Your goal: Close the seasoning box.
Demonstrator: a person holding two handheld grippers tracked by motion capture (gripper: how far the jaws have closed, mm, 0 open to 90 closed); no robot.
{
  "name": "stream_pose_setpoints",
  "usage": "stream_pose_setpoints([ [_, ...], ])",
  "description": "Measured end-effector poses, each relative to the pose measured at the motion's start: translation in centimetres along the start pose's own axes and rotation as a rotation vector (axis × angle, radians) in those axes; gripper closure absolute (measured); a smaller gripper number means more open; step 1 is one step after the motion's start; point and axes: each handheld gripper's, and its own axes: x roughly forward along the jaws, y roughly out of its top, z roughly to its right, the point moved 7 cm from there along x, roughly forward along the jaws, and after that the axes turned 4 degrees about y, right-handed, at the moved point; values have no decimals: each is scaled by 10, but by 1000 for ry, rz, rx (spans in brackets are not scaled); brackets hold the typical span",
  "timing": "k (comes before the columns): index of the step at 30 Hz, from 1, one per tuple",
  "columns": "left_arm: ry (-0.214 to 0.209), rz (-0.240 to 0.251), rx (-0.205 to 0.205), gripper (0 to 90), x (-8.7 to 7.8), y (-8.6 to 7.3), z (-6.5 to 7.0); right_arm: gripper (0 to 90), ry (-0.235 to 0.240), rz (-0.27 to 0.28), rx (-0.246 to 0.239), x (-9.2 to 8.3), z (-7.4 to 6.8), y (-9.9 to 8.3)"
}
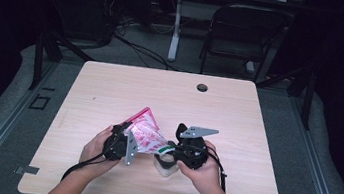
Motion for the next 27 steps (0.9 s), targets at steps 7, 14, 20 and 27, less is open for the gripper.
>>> stream_pose_setpoints([
  [7,15,-1,12,618,1,2,1,900,-1,-13,12,1,2,-4],
  [14,28,-1,27,620,0,3,-1,900,-4,-29,24,4,5,-8],
  [20,29,-5,26,622,-1,3,-1,900,-2,-43,34,7,6,-11],
  [27,38,-3,32,625,-2,4,-2,900,0,-55,48,9,8,-14],
])
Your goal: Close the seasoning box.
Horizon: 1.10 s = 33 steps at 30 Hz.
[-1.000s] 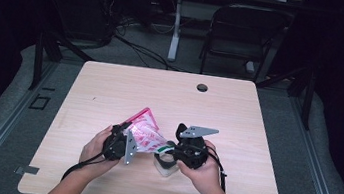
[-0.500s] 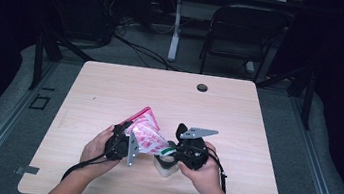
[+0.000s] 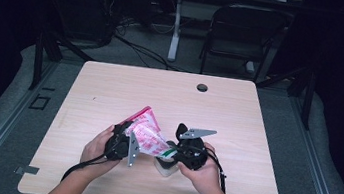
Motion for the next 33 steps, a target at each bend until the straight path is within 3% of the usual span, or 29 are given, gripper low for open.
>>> stream_pose_setpoints([
  [21,29,15,16,627,-5,6,-5,900,8,-16,0,-1,-2,-1],
  [29,30,22,20,629,-4,7,-6,894,-9,-6,-25,-5,-3,1],
  [33,27,23,22,630,-4,8,-6,839,-21,-3,-38,-7,-5,2],
])
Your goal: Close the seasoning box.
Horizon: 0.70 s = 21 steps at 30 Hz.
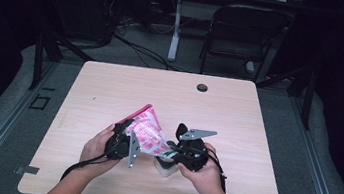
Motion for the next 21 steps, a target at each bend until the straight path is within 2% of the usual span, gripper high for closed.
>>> stream_pose_setpoints([
  [7,-13,5,8,632,1,1,2,725,-10,2,-21,-5,-4,3],
  [21,-21,16,5,634,4,2,2,677,-42,10,-60,-21,-11,6],
])
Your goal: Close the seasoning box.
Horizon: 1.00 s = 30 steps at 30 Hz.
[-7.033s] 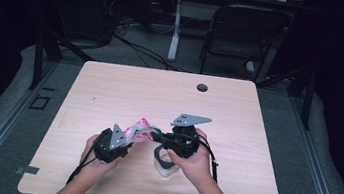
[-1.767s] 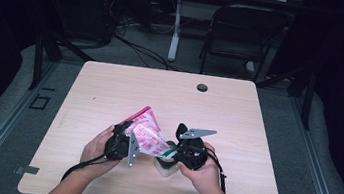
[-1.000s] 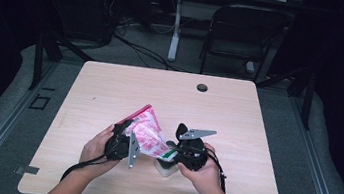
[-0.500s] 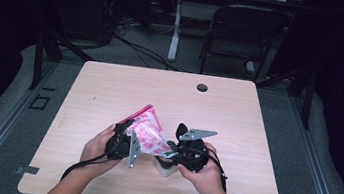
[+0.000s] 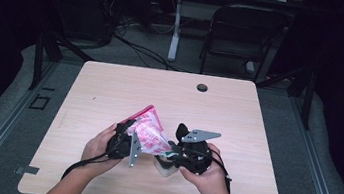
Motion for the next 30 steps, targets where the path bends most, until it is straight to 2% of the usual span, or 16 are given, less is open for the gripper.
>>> stream_pose_setpoints([
  [6,-8,-8,-10,635,2,-2,0,648,-11,16,-22,-7,-5,4],
  [16,-20,-6,-18,637,3,-3,1,615,-35,12,-53,-12,-8,6],
  [22,-28,-14,-20,638,4,-5,1,588,-22,41,-80,-18,-15,12],
  [27,-19,-10,-4,638,3,-3,1,598,-14,39,-92,-12,-19,11],
  [30,-20,-8,0,638,2,-2,2,659,-6,26,-90,-8,-17,8],
])
